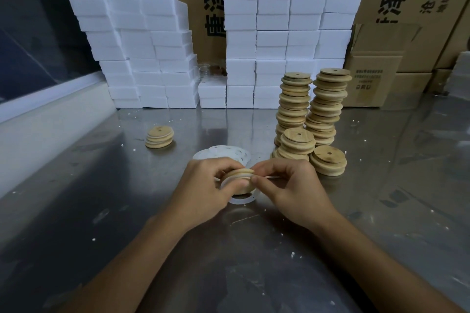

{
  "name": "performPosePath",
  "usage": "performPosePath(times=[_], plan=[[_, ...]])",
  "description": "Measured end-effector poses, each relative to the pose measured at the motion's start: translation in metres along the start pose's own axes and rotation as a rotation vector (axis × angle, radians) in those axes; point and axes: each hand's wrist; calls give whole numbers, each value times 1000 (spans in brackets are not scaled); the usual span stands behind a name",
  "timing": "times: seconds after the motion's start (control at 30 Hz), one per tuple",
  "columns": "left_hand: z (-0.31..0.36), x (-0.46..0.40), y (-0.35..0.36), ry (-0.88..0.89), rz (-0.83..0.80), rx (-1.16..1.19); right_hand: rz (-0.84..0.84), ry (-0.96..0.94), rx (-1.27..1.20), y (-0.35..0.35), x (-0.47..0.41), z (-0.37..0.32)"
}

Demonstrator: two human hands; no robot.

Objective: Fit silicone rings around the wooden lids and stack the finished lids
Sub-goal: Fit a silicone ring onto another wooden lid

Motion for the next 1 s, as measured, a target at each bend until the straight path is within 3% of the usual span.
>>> performPosePath(times=[0.2,0.5,0.73,1.0], plan=[[3,0,0,-68,65,105,1,-48,64,0,0,4],[5,-1,0,-111,111,264,15,22,-37,0,-1,9],[10,-5,-2,-267,216,541,71,104,-223,2,-2,2],[12,-4,-1,-458,195,885,78,237,-540,-1,-3,-11]])
Point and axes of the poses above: each hand's wrist, its own x-axis away from the middle knuckle, its own y-axis out of the palm, z = x × y, and after that the axes turned 4 degrees about -x, right-handed
